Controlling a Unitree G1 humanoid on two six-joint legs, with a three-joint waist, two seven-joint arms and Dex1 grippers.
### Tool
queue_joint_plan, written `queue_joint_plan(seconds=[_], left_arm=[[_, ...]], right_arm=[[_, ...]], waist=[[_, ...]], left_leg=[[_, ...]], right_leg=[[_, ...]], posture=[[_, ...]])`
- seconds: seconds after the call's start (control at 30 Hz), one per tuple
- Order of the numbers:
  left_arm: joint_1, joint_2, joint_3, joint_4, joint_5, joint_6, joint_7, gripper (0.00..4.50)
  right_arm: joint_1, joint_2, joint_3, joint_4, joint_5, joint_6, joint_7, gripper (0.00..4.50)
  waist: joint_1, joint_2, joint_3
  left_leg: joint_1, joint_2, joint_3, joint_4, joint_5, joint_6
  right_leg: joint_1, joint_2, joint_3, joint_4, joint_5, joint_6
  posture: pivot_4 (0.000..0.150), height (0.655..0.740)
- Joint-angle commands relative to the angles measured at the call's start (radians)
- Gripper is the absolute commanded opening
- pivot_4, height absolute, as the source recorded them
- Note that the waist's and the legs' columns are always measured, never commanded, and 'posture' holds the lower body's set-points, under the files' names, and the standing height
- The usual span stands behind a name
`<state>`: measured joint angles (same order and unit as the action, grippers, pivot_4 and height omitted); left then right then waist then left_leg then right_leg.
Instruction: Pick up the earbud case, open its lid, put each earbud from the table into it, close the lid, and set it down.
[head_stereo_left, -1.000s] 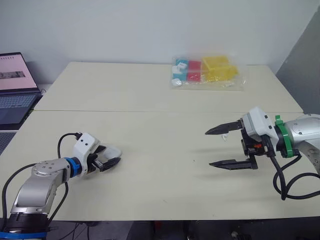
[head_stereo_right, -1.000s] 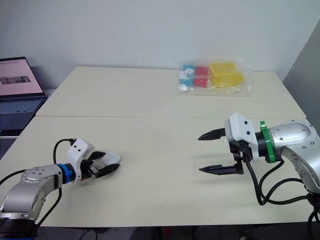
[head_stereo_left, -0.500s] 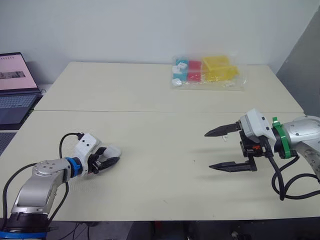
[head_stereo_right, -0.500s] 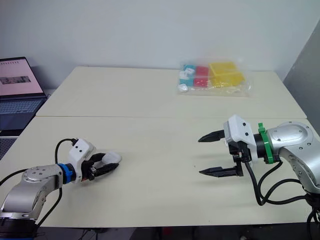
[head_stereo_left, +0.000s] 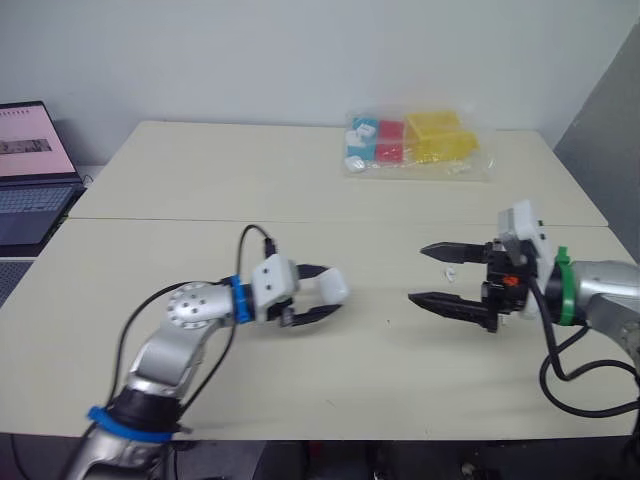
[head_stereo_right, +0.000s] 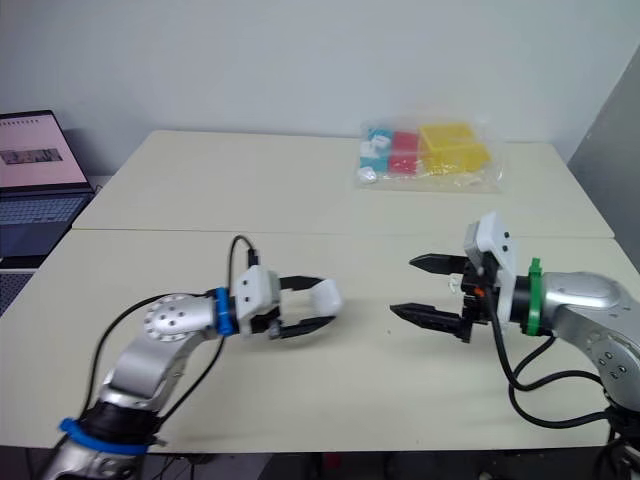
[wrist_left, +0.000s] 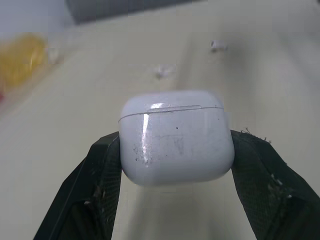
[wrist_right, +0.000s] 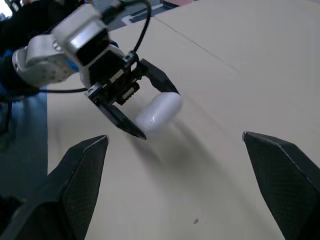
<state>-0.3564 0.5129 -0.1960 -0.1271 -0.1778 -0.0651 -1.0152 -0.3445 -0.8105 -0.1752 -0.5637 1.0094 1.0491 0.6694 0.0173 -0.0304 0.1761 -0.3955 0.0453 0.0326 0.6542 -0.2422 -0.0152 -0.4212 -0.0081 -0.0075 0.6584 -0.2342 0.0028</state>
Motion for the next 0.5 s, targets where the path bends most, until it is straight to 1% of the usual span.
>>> queue_joint_plan(seconds=[0.03, 0.1, 0.2, 0.37, 0.5], left_arm=[[-0.032, -0.039, -0.015, 0.068, 0.04, -0.198, 0.009, 2.79], [-0.048, -0.069, -0.025, 0.098, 0.055, -0.275, 0.023, 2.79], [-0.051, -0.077, -0.046, 0.117, 0.059, -0.323, -0.002, 2.79], [-0.055, -0.08, -0.059, 0.128, 0.051, -0.352, -0.012, 2.79], [-0.058, -0.084, -0.056, 0.129, 0.05, -0.347, -0.005, 2.79]], right_arm=[[-0.041, 0.032, -0.018, 0.006, 0.17, 0.142, -0.155, 4.5], [-0.048, 0.063, -0.014, 0.033, 0.259, 0.194, -0.248, 4.5], [-0.057, 0.089, -0.009, 0.046, 0.322, 0.209, -0.328, 4.5], [-0.073, 0.128, 0.023, 0.112, 0.44, 0.222, -0.439, 4.5], [-0.086, 0.136, 0.065, 0.133, 0.482, 0.228, -0.475, 4.5]], waist=[[-0.005, 0.0, 0.0], [-0.006, 0.0, 0.0], [-0.009, 0.0, 0.0], [-0.017, 0.0, 0.0], [-0.019, 0.0, 0.0]], left_leg=[[0.0, 0.0, 0.0, 0.0, 0.0, 0.0], [0.0, 0.0, 0.0, 0.001, 0.0, 0.0], [-0.003, 0.001, -0.002, 0.003, 0.0, 0.0], [-0.004, 0.001, -0.002, 0.006, 0.0, 0.0], [-0.004, 0.001, -0.002, 0.007, 0.0, 0.001]], right_leg=[[0.0, 0.001, 0.0, 0.0, 0.0, 0.0], [0.0, 0.001, 0.0, 0.0, 0.0, 0.0], [0.0, 0.002, -0.002, 0.0, 0.0, 0.0], [0.0, 0.003, -0.001, 0.0, 0.001, 0.002], [0.0, 0.003, -0.001, 0.001, 0.002, 0.002]], posture=[[0.15, 0.74], [0.15, 0.74], [0.15, 0.74], [0.15, 0.74], [0.15, 0.74]])
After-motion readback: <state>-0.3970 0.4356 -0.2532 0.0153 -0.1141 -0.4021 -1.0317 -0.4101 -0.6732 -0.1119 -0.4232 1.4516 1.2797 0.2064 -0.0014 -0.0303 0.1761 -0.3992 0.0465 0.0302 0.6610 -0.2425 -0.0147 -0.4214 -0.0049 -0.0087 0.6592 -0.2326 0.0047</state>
